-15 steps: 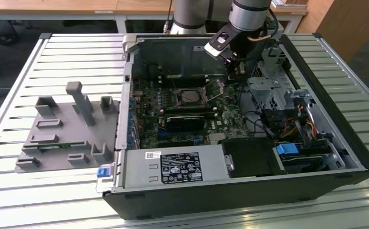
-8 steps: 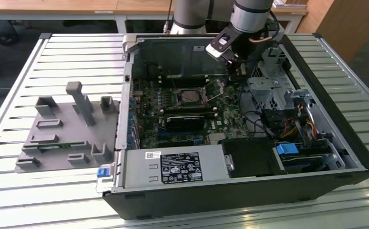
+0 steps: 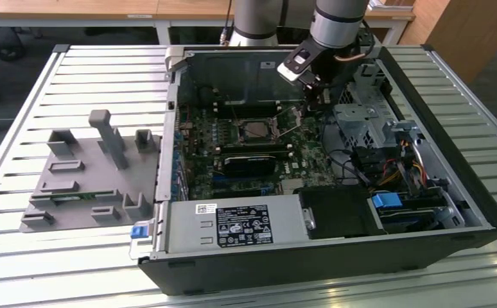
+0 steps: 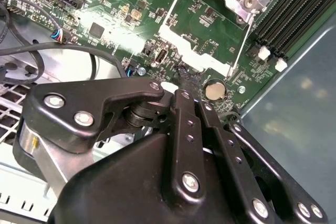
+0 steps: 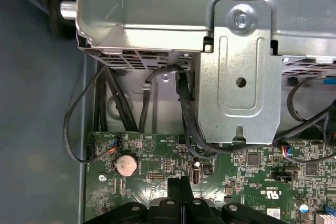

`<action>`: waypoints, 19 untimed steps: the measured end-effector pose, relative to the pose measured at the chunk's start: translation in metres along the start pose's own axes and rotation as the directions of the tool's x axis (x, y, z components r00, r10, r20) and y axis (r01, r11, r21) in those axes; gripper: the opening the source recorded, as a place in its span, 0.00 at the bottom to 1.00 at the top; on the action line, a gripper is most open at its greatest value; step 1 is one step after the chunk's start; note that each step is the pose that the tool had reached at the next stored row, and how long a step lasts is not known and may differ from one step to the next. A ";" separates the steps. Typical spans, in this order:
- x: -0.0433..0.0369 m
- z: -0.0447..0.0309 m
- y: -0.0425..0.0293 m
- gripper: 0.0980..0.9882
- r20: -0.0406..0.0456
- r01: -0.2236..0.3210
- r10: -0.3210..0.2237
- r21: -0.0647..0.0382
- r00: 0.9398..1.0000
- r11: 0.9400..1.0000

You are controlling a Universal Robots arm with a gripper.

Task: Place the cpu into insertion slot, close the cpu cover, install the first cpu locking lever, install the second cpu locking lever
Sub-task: 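Close the cpu cover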

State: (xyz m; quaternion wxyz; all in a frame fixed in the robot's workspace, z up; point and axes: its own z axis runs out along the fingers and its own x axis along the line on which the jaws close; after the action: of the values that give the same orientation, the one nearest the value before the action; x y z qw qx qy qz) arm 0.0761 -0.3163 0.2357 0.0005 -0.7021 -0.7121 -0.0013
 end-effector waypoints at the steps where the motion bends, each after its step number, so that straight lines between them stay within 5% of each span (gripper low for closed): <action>1: 0.0000 0.0006 0.0000 0.01 0.000 0.000 0.000 0.000 1.000 1.000; 19: 0.0004 0.0004 -0.0261 0.01 -0.001 0.000 0.000 0.001 1.000 1.000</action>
State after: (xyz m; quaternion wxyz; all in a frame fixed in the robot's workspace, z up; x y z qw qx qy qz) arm 0.0500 -0.3163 0.2353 0.0009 -0.7021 -0.7121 -0.0012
